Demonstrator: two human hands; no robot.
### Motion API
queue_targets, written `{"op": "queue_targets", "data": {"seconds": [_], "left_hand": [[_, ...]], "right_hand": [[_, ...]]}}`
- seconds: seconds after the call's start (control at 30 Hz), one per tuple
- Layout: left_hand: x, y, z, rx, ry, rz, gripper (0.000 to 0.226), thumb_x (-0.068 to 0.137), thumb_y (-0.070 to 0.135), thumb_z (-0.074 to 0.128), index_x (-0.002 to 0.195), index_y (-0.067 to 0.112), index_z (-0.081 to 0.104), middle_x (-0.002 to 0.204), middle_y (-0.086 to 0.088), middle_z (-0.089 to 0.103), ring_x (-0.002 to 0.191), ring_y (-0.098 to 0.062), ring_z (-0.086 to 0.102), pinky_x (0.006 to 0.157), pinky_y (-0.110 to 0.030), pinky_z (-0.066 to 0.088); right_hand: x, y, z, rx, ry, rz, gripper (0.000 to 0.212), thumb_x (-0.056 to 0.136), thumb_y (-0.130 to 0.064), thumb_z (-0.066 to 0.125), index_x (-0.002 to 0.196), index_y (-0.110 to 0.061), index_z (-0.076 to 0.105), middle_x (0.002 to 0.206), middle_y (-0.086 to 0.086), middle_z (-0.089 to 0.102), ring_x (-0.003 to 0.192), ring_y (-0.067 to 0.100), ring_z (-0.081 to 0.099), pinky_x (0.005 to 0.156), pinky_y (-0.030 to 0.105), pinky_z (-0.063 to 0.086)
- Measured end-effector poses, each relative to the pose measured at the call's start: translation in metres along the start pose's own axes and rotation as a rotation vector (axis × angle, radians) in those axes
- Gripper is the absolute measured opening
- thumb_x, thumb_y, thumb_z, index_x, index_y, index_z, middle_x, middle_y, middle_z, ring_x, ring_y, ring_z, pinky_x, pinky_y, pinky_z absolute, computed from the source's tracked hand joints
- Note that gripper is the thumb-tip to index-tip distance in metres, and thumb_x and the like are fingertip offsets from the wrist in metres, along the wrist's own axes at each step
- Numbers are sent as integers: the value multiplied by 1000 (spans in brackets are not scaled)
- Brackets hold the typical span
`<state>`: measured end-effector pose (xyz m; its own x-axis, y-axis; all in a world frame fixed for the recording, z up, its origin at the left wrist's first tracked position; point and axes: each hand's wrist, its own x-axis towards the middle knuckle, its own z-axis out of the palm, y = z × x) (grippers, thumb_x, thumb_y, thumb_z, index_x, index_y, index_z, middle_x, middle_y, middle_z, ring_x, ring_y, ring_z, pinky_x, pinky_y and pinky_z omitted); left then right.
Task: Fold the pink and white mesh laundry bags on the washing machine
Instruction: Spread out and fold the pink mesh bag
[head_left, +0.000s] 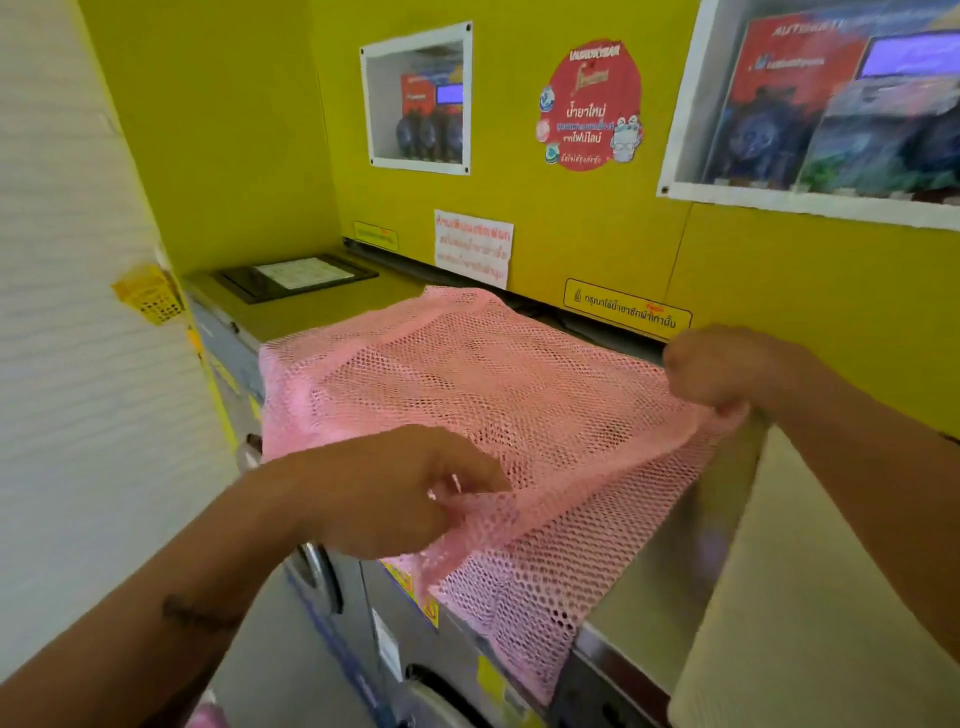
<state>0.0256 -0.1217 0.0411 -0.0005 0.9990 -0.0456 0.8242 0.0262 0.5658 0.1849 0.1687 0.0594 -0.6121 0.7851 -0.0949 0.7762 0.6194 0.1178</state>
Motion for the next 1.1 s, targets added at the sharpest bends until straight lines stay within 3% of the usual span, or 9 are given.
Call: {"op": "queue_targets", "data": {"seconds": [0.07, 0.17, 0.27, 0.37, 0.53, 0.6, 0.8, 1.0, 1.1], "left_hand": [[3, -5, 4, -69, 154, 62, 49, 78, -6, 50, 94, 35, 72, 93, 20, 68, 90, -3, 65, 78, -27, 53], [-3, 1, 2, -160, 190, 131, 56, 68, -6, 38, 86, 35, 72, 87, 3, 74, 78, -22, 70, 70, -43, 58], [-21, 18, -12, -157, -120, 116, 42, 88, 1, 51, 106, 32, 73, 92, 8, 75, 74, -15, 69, 66, -34, 57], [-35, 22, -22, -201, -350, 1, 29, 93, 23, 60, 120, 28, 68, 105, 8, 75, 87, -11, 72, 72, -23, 55], [-12, -67, -2, -137, 364, -230, 15, 87, 39, 61, 92, 30, 72, 90, 10, 72, 88, -11, 69, 80, -30, 53], [-2, -105, 12, -98, 593, -359, 17, 88, 36, 63, 102, 30, 69, 104, 4, 67, 100, -18, 64, 91, -36, 51], [14, -140, 31, 2, 682, -402, 46, 81, 53, 50, 122, 36, 62, 129, 0, 45, 126, -26, 39, 108, -50, 34], [16, -174, 11, -154, 872, -445, 25, 90, 24, 55, 109, 26, 70, 122, -4, 55, 108, -21, 54, 98, -35, 43], [18, -199, -17, -221, 949, -498, 25, 92, 12, 52, 109, 19, 68, 122, -9, 57, 98, -18, 56, 85, -25, 39]], "right_hand": [[-5, -34, -1, 61, 107, -133, 25, 90, -15, 49, 107, -17, 67, 107, 4, 66, 84, 19, 64, 62, 28, 47], [-12, -83, 7, 274, -106, -339, 40, 94, -27, 55, 134, -35, 53, 133, -3, 52, 107, 16, 53, 85, 31, 43], [-8, -110, 18, 199, -232, -408, 66, 92, -36, 59, 153, -32, 31, 159, -5, 34, 141, 20, 35, 113, 34, 29], [-4, -116, 16, 200, -228, -373, 69, 91, -32, 60, 153, -29, 31, 161, -4, 32, 146, 20, 30, 116, 34, 25], [-2, -122, 12, 188, -162, -375, 60, 85, -16, 59, 142, -29, 46, 150, 1, 45, 134, 24, 44, 111, 40, 39], [-6, -134, 14, 293, -72, -416, 60, 83, -17, 63, 139, -33, 48, 150, 1, 44, 134, 25, 44, 110, 44, 40], [-13, -154, 20, 201, -275, -470, 73, 90, -51, 60, 152, -46, 22, 164, -3, 21, 147, 22, 27, 120, 46, 24], [-8, -154, 14, 320, -104, -479, 33, 91, -30, 63, 122, -41, 61, 146, -4, 50, 129, 17, 48, 110, 36, 38], [1, -165, 4, 378, 9, -480, 30, 92, -23, 62, 115, -42, 63, 142, -6, 50, 128, 16, 48, 107, 34, 38]]}}
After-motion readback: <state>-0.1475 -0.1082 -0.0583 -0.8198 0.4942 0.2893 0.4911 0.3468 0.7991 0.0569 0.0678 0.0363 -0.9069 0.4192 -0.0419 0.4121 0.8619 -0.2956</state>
